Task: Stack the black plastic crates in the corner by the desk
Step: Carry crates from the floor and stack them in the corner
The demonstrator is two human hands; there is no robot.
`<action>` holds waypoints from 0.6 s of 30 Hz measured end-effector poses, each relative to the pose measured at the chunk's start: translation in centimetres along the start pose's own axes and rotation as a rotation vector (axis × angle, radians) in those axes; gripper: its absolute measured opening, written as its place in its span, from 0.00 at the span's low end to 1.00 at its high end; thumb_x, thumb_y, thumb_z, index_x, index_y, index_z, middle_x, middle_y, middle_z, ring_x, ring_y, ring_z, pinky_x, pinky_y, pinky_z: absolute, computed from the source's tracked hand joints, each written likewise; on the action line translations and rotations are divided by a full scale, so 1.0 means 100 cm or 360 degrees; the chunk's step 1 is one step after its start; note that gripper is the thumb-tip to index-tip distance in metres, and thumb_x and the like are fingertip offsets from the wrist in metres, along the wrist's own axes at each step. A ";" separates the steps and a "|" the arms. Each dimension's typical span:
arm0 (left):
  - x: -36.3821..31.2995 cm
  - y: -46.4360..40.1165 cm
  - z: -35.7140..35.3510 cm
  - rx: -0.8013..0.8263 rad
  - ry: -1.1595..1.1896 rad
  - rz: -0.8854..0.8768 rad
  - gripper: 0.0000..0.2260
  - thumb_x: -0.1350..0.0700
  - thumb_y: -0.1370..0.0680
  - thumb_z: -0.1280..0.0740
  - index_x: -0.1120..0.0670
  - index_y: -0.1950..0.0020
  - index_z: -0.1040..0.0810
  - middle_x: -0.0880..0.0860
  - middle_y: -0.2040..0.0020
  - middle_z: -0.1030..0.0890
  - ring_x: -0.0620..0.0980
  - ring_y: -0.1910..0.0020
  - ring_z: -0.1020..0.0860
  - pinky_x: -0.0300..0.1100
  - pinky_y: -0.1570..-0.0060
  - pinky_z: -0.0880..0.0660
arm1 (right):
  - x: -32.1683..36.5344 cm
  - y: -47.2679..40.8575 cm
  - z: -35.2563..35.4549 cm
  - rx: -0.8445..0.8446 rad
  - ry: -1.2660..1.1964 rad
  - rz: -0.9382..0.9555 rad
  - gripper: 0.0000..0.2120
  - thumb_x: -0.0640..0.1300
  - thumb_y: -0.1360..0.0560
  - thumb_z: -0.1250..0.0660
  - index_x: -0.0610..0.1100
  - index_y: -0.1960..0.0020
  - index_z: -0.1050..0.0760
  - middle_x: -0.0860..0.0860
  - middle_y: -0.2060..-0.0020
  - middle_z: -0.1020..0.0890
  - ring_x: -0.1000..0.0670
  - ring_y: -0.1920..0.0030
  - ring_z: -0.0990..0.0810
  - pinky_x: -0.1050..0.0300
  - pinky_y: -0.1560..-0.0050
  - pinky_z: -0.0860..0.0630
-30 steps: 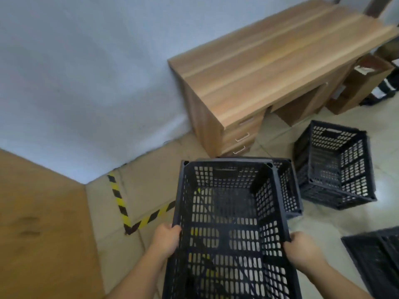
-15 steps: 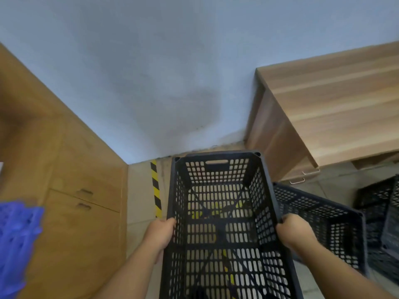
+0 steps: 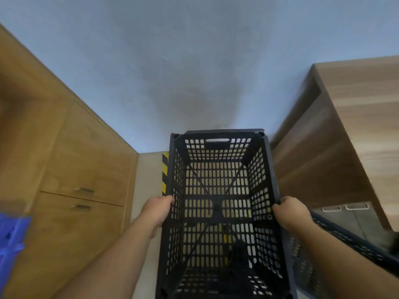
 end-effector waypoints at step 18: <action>-0.030 -0.249 -0.054 -0.0020 0.0108 0.0112 0.07 0.55 0.16 0.34 0.56 0.47 0.18 0.59 0.48 0.12 0.57 0.46 0.15 0.60 0.34 0.20 | 0.074 -0.228 -0.089 0.0094 -0.0030 0.0033 0.04 0.41 0.18 0.36 0.43 0.44 0.24 0.52 0.62 0.24 0.55 0.64 0.27 0.60 0.71 0.33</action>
Point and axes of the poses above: each hand's wrist, its own y-axis away from the middle knuckle, its own z-axis out of the back of the hand, x = y × z, the point moved 9 cm from there along -y, towards the middle knuckle
